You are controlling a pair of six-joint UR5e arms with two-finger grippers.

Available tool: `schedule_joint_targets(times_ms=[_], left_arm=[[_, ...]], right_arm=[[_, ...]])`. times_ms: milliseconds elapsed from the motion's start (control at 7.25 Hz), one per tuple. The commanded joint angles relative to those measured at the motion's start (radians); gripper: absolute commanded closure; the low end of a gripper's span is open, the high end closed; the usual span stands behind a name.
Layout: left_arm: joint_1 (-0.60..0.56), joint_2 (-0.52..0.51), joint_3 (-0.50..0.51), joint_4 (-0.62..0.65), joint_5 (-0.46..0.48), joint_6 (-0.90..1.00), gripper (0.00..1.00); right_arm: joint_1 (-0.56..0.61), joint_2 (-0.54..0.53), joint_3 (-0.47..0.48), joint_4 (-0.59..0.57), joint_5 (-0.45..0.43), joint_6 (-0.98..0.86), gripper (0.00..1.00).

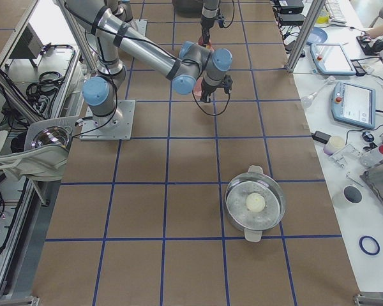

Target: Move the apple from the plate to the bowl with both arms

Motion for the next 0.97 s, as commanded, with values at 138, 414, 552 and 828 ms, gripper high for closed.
schedule_joint_targets(times_ms=[138,414,552,828], left_arm=[[-0.003,-0.005,0.017,-0.015,-0.012,-0.062,1.0],[-0.005,-0.002,0.017,-0.003,-0.05,-0.147,1.0],[-0.005,0.0,0.017,-0.003,-0.048,-0.147,1.0],[-0.033,-0.002,0.038,-0.006,-0.039,-0.145,1.0]], right_arm=[[0.223,0.041,0.06,-0.162,0.008,0.169,1.0],[0.227,0.057,0.123,-0.254,0.03,0.191,1.0],[0.232,0.057,0.128,-0.248,0.031,0.197,1.0],[0.269,0.057,0.128,-0.248,0.031,0.243,1.0]])
